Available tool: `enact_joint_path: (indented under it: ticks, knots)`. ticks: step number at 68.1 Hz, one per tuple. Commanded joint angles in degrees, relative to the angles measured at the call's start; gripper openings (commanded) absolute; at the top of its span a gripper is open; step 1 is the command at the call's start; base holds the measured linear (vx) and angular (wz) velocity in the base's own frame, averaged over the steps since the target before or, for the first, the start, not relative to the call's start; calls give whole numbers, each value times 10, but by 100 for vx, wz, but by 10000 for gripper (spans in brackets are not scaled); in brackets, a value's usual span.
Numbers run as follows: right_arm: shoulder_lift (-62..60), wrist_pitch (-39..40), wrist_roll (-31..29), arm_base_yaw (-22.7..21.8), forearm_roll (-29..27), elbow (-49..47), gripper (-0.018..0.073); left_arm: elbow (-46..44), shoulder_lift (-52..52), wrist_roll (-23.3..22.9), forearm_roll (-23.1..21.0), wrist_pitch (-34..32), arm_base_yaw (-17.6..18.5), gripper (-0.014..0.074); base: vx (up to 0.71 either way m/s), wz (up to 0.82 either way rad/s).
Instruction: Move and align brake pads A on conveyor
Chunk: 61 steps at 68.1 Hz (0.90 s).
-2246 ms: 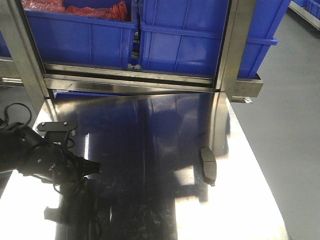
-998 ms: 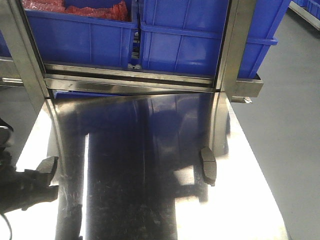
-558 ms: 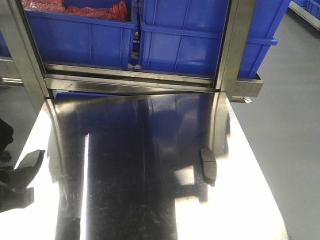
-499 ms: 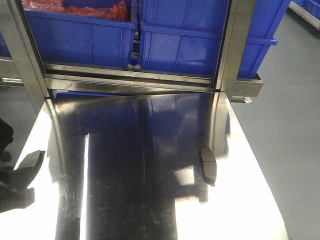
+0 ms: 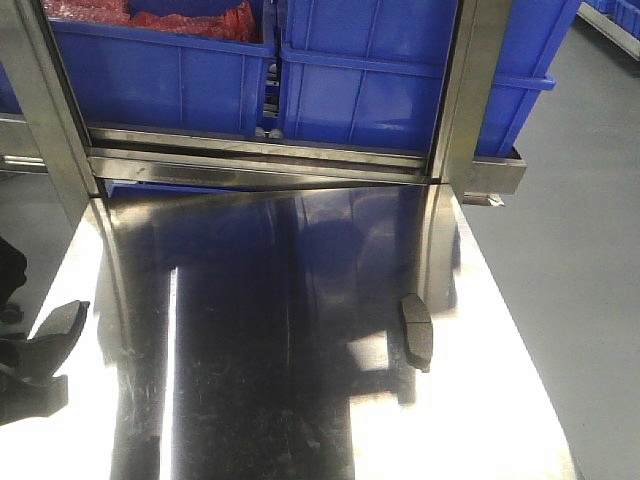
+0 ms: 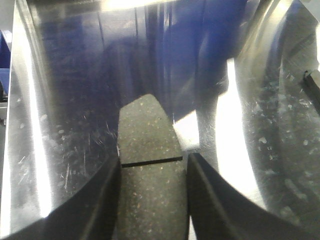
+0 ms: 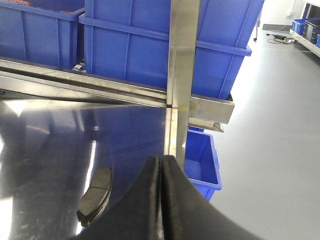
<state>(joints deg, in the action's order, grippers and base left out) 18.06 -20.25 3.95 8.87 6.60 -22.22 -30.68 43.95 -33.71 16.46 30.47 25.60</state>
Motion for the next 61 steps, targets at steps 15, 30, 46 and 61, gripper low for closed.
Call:
enact_joint_path:
  ticks: [15, 30, 46, 61]
  knots:
    - [4, 44, -4, -3, 4, -16, -3, -17, -3, -3, 6, -43, 4, 114, 0, 0]
    - [4, 44, -4, -3, 4, -16, -3, -17, -3, -3, 6, -43, 4, 114, 0, 0]
    - [4, 44, -4, -3, 4, -16, 2, -17, -3, -3, 6, -43, 4, 114, 0, 0]
    - [4, 48, -4, -3, 4, -16, 210, -17, -3, -3, 6, -43, 4, 114, 0, 0]
